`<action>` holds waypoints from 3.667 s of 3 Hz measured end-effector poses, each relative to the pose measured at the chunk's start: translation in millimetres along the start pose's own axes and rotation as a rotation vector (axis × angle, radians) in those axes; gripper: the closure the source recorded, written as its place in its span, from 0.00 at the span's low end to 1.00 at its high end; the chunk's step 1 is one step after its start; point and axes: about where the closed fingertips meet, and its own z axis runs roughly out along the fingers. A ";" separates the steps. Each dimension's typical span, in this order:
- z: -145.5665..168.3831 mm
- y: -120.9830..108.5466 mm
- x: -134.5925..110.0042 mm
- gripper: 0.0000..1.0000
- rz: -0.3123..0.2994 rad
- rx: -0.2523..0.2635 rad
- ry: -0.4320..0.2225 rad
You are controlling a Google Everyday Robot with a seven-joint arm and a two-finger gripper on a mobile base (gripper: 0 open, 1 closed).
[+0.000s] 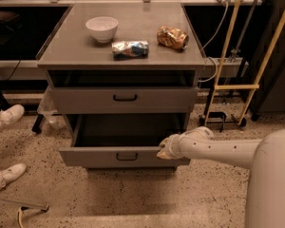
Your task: Open middle drawer
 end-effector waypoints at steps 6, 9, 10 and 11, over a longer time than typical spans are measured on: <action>-10.1 18.6 5.0 1.00 0.016 0.004 -0.003; -21.7 24.2 14.2 1.00 0.031 0.017 0.004; -20.2 23.1 14.0 1.00 0.022 0.016 0.014; -20.1 23.9 17.5 1.00 0.019 0.015 0.026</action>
Offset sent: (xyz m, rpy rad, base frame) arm -0.2525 -0.0320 -0.1165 0.0457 -0.0340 -0.1365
